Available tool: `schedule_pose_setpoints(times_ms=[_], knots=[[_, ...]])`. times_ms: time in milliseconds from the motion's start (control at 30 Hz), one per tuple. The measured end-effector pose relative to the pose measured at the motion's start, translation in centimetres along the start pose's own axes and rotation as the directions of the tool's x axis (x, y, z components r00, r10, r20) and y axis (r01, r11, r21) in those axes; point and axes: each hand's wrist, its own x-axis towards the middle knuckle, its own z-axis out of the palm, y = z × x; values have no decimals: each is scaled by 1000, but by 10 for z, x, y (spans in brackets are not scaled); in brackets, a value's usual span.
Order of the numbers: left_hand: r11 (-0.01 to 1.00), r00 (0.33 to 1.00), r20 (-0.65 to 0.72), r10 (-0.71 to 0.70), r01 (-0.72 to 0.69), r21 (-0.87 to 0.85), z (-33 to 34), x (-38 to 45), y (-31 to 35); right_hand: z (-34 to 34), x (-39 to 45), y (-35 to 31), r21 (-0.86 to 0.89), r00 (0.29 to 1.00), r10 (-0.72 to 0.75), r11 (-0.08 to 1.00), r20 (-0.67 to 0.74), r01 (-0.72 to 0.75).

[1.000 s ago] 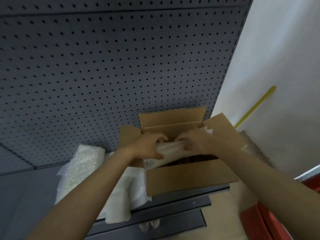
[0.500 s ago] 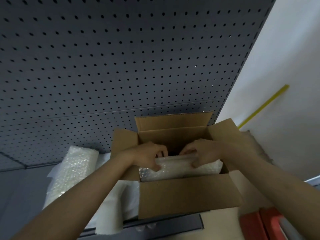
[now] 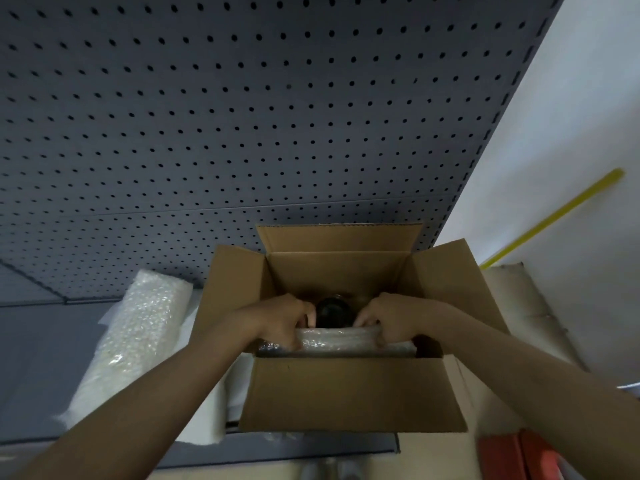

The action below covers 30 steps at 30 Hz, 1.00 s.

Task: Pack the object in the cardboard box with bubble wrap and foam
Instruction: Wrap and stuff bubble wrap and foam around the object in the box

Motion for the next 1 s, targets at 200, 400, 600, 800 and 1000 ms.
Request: schedule_pose_setpoints(times_ms=[200, 400, 600, 800, 1000], knots=[[998, 998, -7, -59, 59, -3, 11, 4, 2, 5, 10, -1, -46, 999, -35, 998, 4, 36], [998, 998, -6, -61, 60, -28, 12, 8, 5, 6, 11, 7, 9, 992, -28, 1000, 121, 27], [995, 996, -16, -82, 81, -53, 17, 10, 1, 16, 18, 8, 72, 998, -3, 997, 68, -2], [994, 994, 8, -105, 105, 32, 18, 15, 3, 25, 19, 7, 66, 1000, -6, 998, 0, 6], [998, 995, 77, -56, 56, 2, 19, 6, 0, 23, 18, 11, 24, 994, -80, 997, 80, 79]])
